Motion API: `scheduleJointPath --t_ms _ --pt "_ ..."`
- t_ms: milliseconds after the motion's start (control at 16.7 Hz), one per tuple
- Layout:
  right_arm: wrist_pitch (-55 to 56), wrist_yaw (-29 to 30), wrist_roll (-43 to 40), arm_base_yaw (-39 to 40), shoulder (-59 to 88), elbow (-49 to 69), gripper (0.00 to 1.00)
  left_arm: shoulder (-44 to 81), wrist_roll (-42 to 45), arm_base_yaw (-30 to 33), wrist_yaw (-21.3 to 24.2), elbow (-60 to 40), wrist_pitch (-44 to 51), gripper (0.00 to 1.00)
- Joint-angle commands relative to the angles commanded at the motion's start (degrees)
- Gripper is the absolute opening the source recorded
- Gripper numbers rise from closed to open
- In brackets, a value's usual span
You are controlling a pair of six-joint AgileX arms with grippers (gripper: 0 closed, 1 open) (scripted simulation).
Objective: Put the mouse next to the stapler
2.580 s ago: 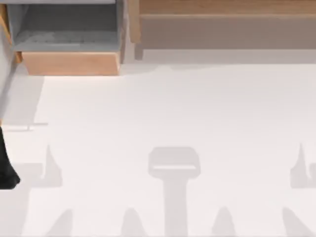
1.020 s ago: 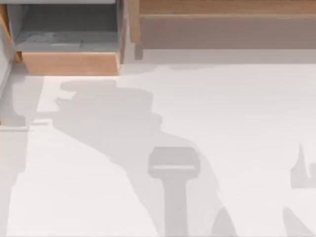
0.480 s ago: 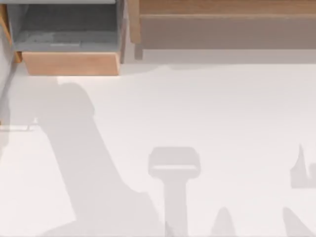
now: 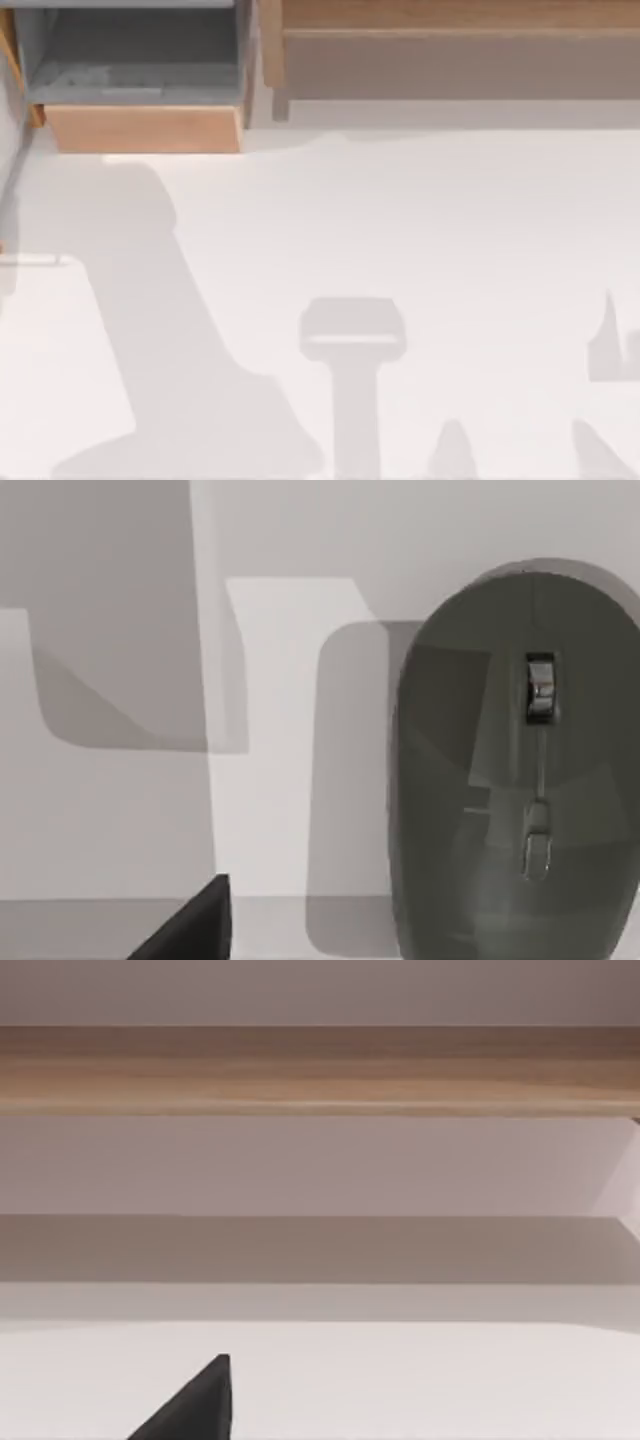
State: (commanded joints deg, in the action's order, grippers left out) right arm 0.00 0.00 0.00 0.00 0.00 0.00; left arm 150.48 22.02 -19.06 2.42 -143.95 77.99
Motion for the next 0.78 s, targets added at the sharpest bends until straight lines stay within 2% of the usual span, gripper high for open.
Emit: scheduleJointPath --t_ms 780 --pt "0.0 0.0 0.0 0.0 0.0 0.0 1.0 -0.4 0.3 -0.2 0.1 5.4 -5.1 1.0"
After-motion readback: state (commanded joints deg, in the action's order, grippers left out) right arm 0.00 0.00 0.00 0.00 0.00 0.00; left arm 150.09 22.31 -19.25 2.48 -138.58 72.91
